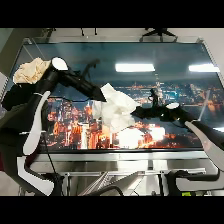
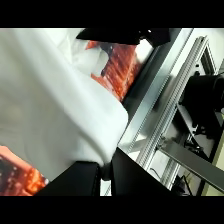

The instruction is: Fold the shirts.

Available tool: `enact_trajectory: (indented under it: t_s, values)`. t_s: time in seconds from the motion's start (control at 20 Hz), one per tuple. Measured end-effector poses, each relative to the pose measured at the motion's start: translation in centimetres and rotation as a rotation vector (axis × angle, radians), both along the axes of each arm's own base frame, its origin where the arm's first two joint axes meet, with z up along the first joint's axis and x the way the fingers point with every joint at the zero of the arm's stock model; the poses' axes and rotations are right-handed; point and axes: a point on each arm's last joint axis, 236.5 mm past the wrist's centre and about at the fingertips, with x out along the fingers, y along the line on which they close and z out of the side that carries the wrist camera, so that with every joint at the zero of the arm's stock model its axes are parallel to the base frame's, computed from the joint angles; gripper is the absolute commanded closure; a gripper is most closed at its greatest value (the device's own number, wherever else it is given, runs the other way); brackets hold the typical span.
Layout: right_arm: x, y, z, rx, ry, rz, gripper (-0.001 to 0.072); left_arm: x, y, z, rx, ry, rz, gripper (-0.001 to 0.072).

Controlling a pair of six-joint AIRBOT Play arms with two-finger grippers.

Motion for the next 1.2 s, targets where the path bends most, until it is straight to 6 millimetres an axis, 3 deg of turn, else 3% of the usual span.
enact_trajectory:
  t_s: [0.1, 0.25, 0.35, 0.45, 0.55, 0.75, 0.85, 1.0, 1.1, 1.2]
  values:
    - [0.9, -1.5, 5.2, 0.007, -0.116, 0.014, 0.0694, 0.8, 1.8, 2.9, -0.026, -0.048, 0.056, 0.0691]
    - [1.3, -6.6, 16.9, -0.011, -0.381, -0.031, 0.0694, 1.1, 5.8, 9.1, -0.057, -0.173, 0.169, 0.0691]
    - [-0.2, -10.3, 24.9, -0.065, -0.571, -0.089, 0.0694, 0.7, 8.6, 14.2, -0.078, -0.297, 0.261, 0.0691]
    - [-3.4, -12.6, 32.0, -0.147, -0.756, -0.137, 0.0694, -0.5, 11.0, 18.8, -0.092, -0.422, 0.347, 0.0690]
    - [-6.8, -12.7, 37.4, -0.220, -0.906, -0.151, 0.0694, -2.6, 12.6, 22.9, -0.105, -0.538, 0.403, 0.0690]
    - [-13.1, -10.8, 45.4, -0.367, -1.160, -0.147, 0.0694, -8.2, 14.2, 27.9, -0.079, -0.712, 0.444, 0.0691]
    - [-14.8, -10.6, 47.2, -0.443, -1.220, -0.159, 0.0694, -9.6, 15.7, 28.9, -0.023, -0.785, 0.495, 0.0691]
    - [-13.2, -12.2, 45.6, -0.461, -1.146, -0.187, 0.0694, -8.3, 18.6, 27.3, 0.062, -0.782, 0.593, 0.0691]
    - [-10.3, -13.6, 41.6, -0.419, -1.017, -0.188, 0.0694, -5.7, 19.8, 23.2, 0.079, -0.669, 0.606, 0.0690]
    - [-7.4, -14.4, 35.8, -0.353, -0.857, -0.161, 0.0693, -3.2, 19.8, 17.6, 0.079, -0.522, 0.563, 0.0690]
